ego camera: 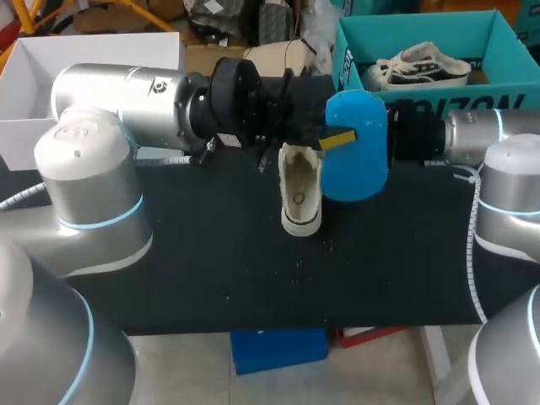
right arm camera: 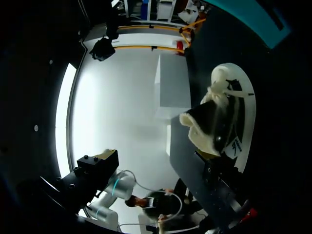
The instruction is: Take the shoe out of the shoebox, open the shoe tongue, remove and reinsert the insole, then place the shoe into the shoebox
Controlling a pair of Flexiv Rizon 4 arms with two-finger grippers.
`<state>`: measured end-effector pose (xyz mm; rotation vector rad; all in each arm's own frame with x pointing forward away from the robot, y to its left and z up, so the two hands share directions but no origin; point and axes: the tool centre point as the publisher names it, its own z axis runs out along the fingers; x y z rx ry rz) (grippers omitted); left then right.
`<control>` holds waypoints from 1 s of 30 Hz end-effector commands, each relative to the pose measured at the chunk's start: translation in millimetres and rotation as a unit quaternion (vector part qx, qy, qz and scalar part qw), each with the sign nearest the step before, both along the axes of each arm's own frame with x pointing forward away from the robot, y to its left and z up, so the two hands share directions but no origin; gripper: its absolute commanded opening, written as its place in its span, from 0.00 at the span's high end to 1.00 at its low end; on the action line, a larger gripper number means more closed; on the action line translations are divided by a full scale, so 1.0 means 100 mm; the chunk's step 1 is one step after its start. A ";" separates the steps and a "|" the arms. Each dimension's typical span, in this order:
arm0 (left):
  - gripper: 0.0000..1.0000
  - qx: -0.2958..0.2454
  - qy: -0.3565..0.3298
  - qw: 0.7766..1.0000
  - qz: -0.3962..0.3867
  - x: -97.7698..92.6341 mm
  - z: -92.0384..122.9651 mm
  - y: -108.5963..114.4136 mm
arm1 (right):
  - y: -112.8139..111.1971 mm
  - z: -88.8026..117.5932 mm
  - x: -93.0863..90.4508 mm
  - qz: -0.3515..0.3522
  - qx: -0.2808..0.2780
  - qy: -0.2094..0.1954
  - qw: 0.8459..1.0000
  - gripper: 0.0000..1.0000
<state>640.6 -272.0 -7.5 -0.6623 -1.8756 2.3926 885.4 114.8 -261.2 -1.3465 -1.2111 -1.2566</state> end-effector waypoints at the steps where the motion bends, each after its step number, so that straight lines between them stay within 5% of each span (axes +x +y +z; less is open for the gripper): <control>1: 1.00 0.016 -0.002 0.999 -0.041 0.15 -0.19 0.01 | 0.01 -0.01 0.01 -0.001 0.000 0.000 1.000 0.00; 23: 1.00 0.023 0.009 0.999 -0.040 0.19 -0.24 0.02 | 0.01 -0.01 0.01 -0.001 0.000 0.000 1.000 0.00; 26: 1.00 -0.001 -0.081 0.996 -0.031 -0.01 -0.36 0.06 | 0.01 -0.01 0.01 -0.001 0.000 0.000 1.000 0.00; 30: 1.00 -0.015 -0.163 0.986 0.002 -0.04 -0.69 0.20 | 0.01 -0.01 0.01 -0.001 0.000 0.000 1.000 0.00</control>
